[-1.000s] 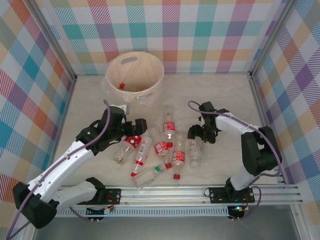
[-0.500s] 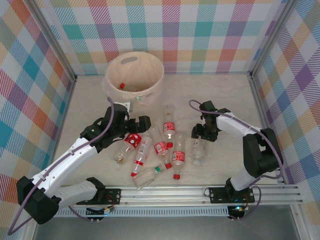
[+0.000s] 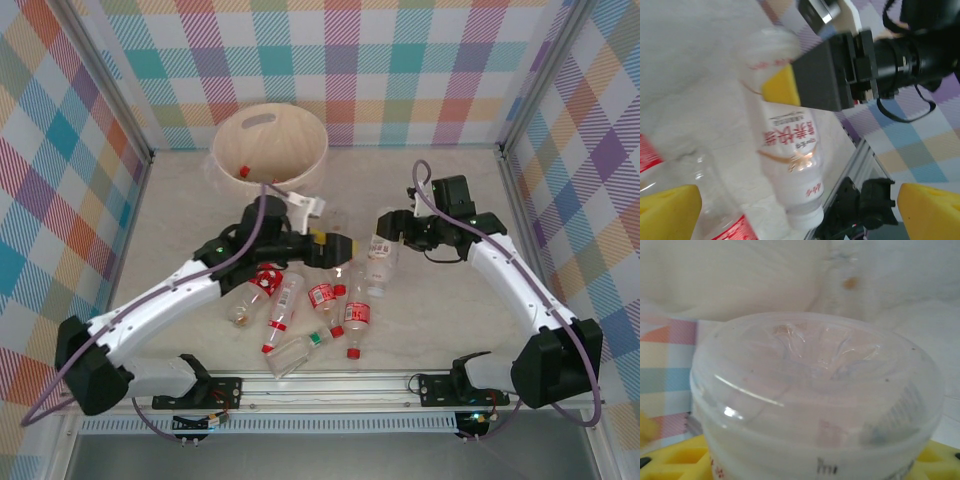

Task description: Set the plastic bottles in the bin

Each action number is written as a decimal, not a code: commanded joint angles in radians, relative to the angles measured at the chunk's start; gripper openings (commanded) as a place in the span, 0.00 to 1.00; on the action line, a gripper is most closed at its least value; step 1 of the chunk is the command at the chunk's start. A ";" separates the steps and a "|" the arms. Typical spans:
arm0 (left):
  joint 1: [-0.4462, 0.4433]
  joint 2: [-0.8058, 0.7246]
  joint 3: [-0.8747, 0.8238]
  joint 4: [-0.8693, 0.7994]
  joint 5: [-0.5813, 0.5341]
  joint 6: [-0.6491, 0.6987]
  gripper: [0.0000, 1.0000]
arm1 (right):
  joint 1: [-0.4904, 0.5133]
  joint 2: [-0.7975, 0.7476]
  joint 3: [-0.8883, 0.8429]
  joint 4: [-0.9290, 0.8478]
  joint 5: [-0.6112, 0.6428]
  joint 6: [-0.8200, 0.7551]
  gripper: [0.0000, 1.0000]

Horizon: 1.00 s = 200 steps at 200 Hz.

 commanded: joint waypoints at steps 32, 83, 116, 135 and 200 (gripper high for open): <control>-0.083 0.198 0.084 0.144 0.076 0.022 1.00 | 0.000 -0.053 0.003 0.106 -0.162 0.079 0.61; -0.109 0.300 0.129 0.191 0.085 -0.003 0.92 | 0.000 -0.086 -0.022 0.145 -0.164 0.115 0.61; -0.109 0.331 0.147 0.208 0.078 -0.011 0.73 | 0.000 -0.095 -0.022 0.115 -0.145 0.105 0.62; -0.109 0.358 0.175 0.199 0.086 -0.010 0.69 | -0.001 -0.110 -0.023 0.078 -0.124 0.088 0.63; -0.100 0.398 0.239 0.145 0.065 0.003 0.61 | -0.097 -0.217 -0.031 -0.050 -0.082 0.062 0.85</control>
